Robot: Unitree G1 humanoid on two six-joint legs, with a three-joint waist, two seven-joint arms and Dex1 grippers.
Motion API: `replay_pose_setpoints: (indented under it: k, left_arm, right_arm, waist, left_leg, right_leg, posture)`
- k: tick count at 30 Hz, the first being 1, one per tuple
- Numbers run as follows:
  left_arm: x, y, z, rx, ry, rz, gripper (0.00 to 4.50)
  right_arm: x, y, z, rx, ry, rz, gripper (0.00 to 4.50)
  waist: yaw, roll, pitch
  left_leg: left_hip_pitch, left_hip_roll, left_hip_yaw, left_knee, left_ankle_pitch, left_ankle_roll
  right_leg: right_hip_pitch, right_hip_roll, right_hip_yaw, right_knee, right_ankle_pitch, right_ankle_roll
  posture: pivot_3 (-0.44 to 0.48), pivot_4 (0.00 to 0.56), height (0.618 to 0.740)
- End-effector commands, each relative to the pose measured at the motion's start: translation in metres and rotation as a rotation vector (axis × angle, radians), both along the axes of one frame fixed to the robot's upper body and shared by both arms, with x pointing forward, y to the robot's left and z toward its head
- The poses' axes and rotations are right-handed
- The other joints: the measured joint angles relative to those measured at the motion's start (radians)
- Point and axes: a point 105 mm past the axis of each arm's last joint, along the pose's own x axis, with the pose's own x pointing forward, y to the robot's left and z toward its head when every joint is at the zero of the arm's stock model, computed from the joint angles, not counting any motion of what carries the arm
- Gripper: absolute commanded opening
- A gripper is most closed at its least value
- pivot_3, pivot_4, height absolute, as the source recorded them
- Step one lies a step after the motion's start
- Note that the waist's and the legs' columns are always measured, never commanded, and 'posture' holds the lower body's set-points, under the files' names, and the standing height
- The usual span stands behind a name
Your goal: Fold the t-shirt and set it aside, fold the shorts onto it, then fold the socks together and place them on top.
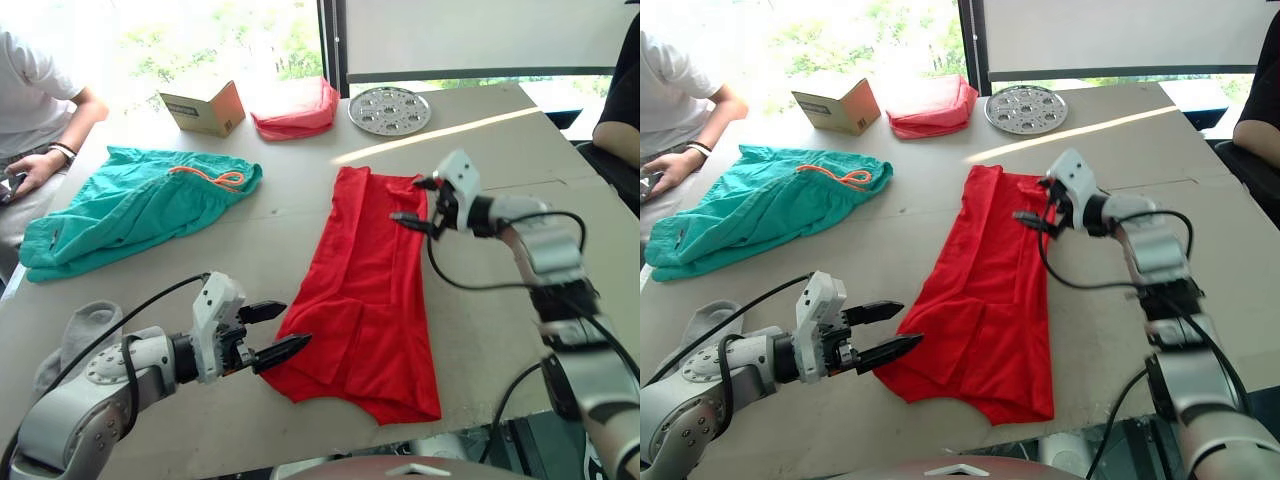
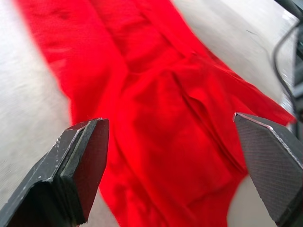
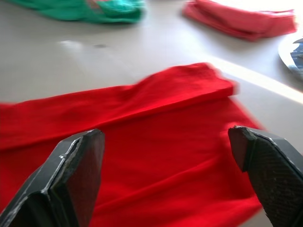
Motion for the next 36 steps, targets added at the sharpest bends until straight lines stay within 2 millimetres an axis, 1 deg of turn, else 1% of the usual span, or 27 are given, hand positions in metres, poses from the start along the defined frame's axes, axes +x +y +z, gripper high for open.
replay_pose_setpoints:
  k: [1, 2, 3, 5, 6, 8, 10, 12, 14, 16, 17, 21, 24, 28, 31, 32, 34, 35, 36]
  left_arm:
    - [-0.002, 0.0, 0.006, 0.091, -0.095, -0.156, 4.5]
    - [-0.003, 0.001, 0.006, 0.11, -0.111, -0.183, 4.5]
    - [-0.002, 0.002, 0.005, 0.129, -0.125, -0.21, 4.5]
    - [-0.006, 0.004, 0.003, 0.141, -0.104, -0.27, 4.5]
    - [-0.008, 0.006, 0.002, 0.154, -0.099, -0.294, 4.5]
    - [-0.011, 0.011, -0.001, 0.185, -0.096, -0.328, 4.5]
    - [-0.014, 0.016, -0.004, 0.222, -0.118, -0.358, 4.5]
    - [-0.016, 0.019, -0.009, 0.238, -0.128, -0.374, 4.5]
    - [-0.021, 0.023, -0.014, 0.261, -0.142, -0.402, 4.5]
    - [-0.024, 0.023, -0.019, 0.278, -0.163, -0.427, 4.5]
    - [-0.025, 0.023, -0.021, 0.283, -0.17, -0.44, 4.5]
    - [-0.03, 0.024, -0.037, 0.326, -0.196, -0.499, 4.5]
    - [-0.026, 0.021, -0.046, 0.339, -0.222, -0.493, 4.5]
    - [-0.017, 0.018, -0.059, 0.38, -0.268, -0.485, 4.5]
    - [-0.009, 0.015, -0.068, 0.38, -0.273, -0.444, 4.5]
    - [-0.008, 0.014, -0.071, 0.38, -0.267, -0.438, 4.5]
    - [-0.005, 0.013, -0.077, 0.376, -0.255, -0.416, 4.5]
    - [-0.005, 0.01, -0.079, 0.368, -0.25, -0.414, 4.24]
    - [-0.006, 0.009, -0.081, 0.36, -0.242, -0.413, 3.98]
  right_arm:
    - [-0.05, 0.0, 0.016, -0.013, -0.151, 0.159, 4.47]
    - [-0.057, -0.003, 0.01, -0.03, -0.152, 0.167, 4.47]
    - [-0.073, -0.008, -0.003, -0.092, -0.072, 0.237, 4.47]
    - [-0.1, -0.019, -0.019, -0.156, -0.002, 0.325, 4.47]
    - [-0.107, -0.022, -0.021, -0.163, -0.006, 0.327, 4.47]
    - [-0.114, -0.026, -0.025, -0.173, -0.035, 0.305, 4.47]
    - [-0.122, -0.03, -0.033, -0.218, -0.058, 0.304, 4.47]
    - [-0.141, -0.034, -0.047, -0.267, -0.035, 0.353, 4.47]
    - [-0.154, -0.036, -0.056, -0.307, -0.061, 0.389, 4.47]
    - [-0.162, -0.039, -0.063, -0.36, -0.113, 0.428, 4.47]
    - [-0.166, -0.04, -0.065, -0.374, -0.127, 0.442, 4.47]
    - [-0.176, -0.039, -0.073, -0.38, -0.142, 0.463, 4.47]
    - [-0.176, -0.039, -0.085, -0.399, -0.162, 0.452, 4.47]
    - [-0.179, -0.035, -0.097, -0.4, -0.139, 0.45, 4.47]
    - [-0.17, -0.032, -0.103, -0.393, -0.117, 0.388, 4.47]
    - [-0.17, -0.033, -0.106, -0.39, -0.089, 0.381, 4.24]
    - [-0.17, -0.035, -0.111, -0.392, -0.064, 0.374, 3.57]
    - [-0.169, -0.034, -0.111, -0.378, -0.046, 0.367, 3.06]
    - [-0.167, -0.033, -0.109, -0.362, -0.036, 0.348, 2.74]
  waist:
    - [0.003, -0.001, -0.001]
    - [0.004, -0.001, -0.001]
    - [0.004, -0.002, -0.001]
    - [0.019, -0.003, 0.002]
    - [0.021, -0.004, 0.003]
    - [0.023, -0.006, 0.003]
    - [0.023, -0.006, 0.004]
    - [0.027, -0.007, 0.004]
    - [0.034, -0.01, 0.005]
    - [0.037, -0.01, 0.006]
    - [0.04, -0.011, 0.006]
    - [0.048, -0.014, 0.007]
    - [0.051, -0.016, 0.008]
    - [0.054, -0.018, 0.009]
    - [0.053, -0.018, 0.009]
    - [0.053, -0.017, 0.009]
    - [0.053, -0.018, 0.008]
    - [0.054, -0.018, 0.008]
    - [0.055, -0.017, 0.008]
  left_leg:
    - [0.001, 0.0, 0.001, 0.0, 0.0, 0.0]
    - [0.003, 0.0, 0.001, 0.0, 0.0, 0.0]
    - [0.004, 0.0, 0.0, 0.0, 0.0, 0.0]
    - [0.004, 0.0, 0.002, 0.001, -0.001, 0.002]
    - [0.004, 0.0, 0.002, 0.002, -0.001, 0.002]
    - [0.004, 0.0, 0.001, 0.002, -0.001, 0.002]
    - [0.004, 0.001, 0.002, 0.002, -0.001, 0.002]
    - [0.004, 0.0, 0.002, 0.002, -0.001, 0.002]
    - [0.004, 0.0, 0.001, 0.002, -0.002, 0.002]
    - [0.004, 0.0, 0.001, 0.003, -0.002, 0.002]
    - [0.003, 0.0, 0.001, 0.004, -0.002, 0.002]
    - [0.004, 0.0, 0.003, 0.007, -0.002, 0.004]
    - [0.004, 0.0, 0.003, 0.008, -0.003, 0.004]
    - [0.004, 0.0, 0.002, 0.009, -0.003, 0.004]
    - [0.004, 0.0, 0.002, 0.01, -0.003, 0.004]
    - [0.004, 0.0, 0.002, 0.01, -0.003, 0.004]
    - [0.005, 0.0, 0.002, 0.01, -0.003, 0.004]
    - [0.006, 0.0, 0.002, 0.01, -0.003, 0.004]
    - [0.006, 0.0, 0.002, 0.01, -0.003, 0.004]
  right_leg:
    - [0.001, 0.0, 0.0, 0.0, 0.0, 0.0]
    - [0.003, 0.0, 0.0, 0.0, 0.0, 0.0]
    - [0.005, 0.0, 0.0, -0.001, 0.0, 0.0]
    - [0.005, 0.0, 0.0, -0.001, 0.0, 0.0]
    - [0.005, -0.001, -0.001, -0.001, 0.0, 0.0]
    - [0.005, 0.0, -0.001, -0.001, 0.0, 0.0]
    - [0.005, 0.0, 0.0, -0.001, 0.0, 0.0]
    - [0.005, 0.0, 0.0, -0.001, 0.0, 0.0]
    - [0.006, -0.001, -0.001, -0.002, 0.0, 0.0]
    - [0.006, -0.001, -0.002, -0.001, 0.0, 0.0]
    - [0.006, -0.001, -0.002, -0.001, 0.0, 0.0]
    - [0.008, -0.001, -0.002, -0.001, 0.0, 0.0]
    - [0.009, -0.001, -0.004, -0.001, 0.0, 0.0]
    - [0.009, -0.001, -0.005, -0.001, 0.0, 0.0]
    - [0.01, -0.001, -0.005, -0.001, 0.0, 0.0]
    - [0.01, -0.001, -0.005, -0.001, 0.0, 0.0]
    - [0.01, -0.001, -0.005, 0.0, 0.0, 0.0]
    - [0.011, -0.001, -0.005, 0.0, 0.0, 0.0]
    - [0.011, -0.001, -0.005, -0.001, 0.0, 0.0]
  posture:
    - [0.0, 0.15, 0.74]
    - [0.0, 0.15, 0.74]
    - [0.0, 0.15, 0.74]
    - [0.0, 0.15, 0.74]
    - [0.0, 0.15, 0.74]
    - [0.0, 0.15, 0.74]
    - [0.0, 0.15, 0.74]
    - [0.0, 0.15, 0.74]
    - [0.0, 0.15, 0.74]
    - [0.0, 0.15, 0.74]
    - [0.0, 0.15, 0.74]
    - [0.0, 0.15, 0.74]
    - [0.0, 0.15, 0.74]
    - [0.0, 0.15, 0.74]
    - [0.0, 0.15, 0.74]
    - [0.0, 0.15, 0.74]
    - [0.0, 0.15, 0.74]
    - [0.0, 0.15, 0.74]
    - [0.0, 0.15, 0.74]
